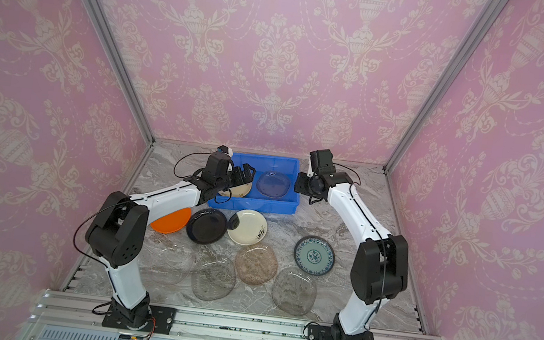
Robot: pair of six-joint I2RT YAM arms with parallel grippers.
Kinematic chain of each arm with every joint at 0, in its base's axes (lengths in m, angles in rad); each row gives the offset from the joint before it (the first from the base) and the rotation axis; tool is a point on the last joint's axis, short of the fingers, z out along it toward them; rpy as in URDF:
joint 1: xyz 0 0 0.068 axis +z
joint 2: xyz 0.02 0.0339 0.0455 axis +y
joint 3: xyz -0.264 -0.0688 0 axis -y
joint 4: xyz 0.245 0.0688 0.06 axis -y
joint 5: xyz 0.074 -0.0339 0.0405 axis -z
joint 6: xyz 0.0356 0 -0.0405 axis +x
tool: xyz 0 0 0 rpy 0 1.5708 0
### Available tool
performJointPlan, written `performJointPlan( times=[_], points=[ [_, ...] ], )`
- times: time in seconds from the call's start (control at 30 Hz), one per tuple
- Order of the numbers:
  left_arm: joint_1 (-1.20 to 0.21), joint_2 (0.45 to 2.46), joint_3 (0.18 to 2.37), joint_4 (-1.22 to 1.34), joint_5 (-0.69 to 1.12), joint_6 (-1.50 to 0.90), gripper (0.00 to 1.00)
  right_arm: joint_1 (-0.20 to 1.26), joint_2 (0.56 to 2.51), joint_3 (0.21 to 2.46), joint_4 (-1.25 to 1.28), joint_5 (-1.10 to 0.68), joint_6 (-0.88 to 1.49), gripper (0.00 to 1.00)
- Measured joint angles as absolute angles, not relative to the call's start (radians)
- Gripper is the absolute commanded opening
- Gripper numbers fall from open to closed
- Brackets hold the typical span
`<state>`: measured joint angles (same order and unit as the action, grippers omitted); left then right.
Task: Place the plates into the plastic bin on the countertop
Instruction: Rotate the plastic bin at the top-center of the table, then pick up the plate from the center of the table.
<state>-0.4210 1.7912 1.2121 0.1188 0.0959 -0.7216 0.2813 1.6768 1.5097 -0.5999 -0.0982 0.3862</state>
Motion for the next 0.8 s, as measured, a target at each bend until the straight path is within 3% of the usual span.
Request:
performJointPlan(
  times=[0.3,0.5,0.8],
  points=[
    [-0.426,1.456,0.962,-0.031,0.226,-0.656,0.99,0.421,1.436,1.27,-0.724,-0.135,0.309,0.4],
    [-0.43,1.272,0.854,-0.124,0.257,-0.633,0.97,0.52,1.43,1.077,-0.751,-0.175,0.302,0.39],
    [-0.444,1.251,0.703,-0.16,0.294,-0.629,0.96,0.639,1.526,1.012,-0.71,-0.208,0.302,0.4]
  ],
)
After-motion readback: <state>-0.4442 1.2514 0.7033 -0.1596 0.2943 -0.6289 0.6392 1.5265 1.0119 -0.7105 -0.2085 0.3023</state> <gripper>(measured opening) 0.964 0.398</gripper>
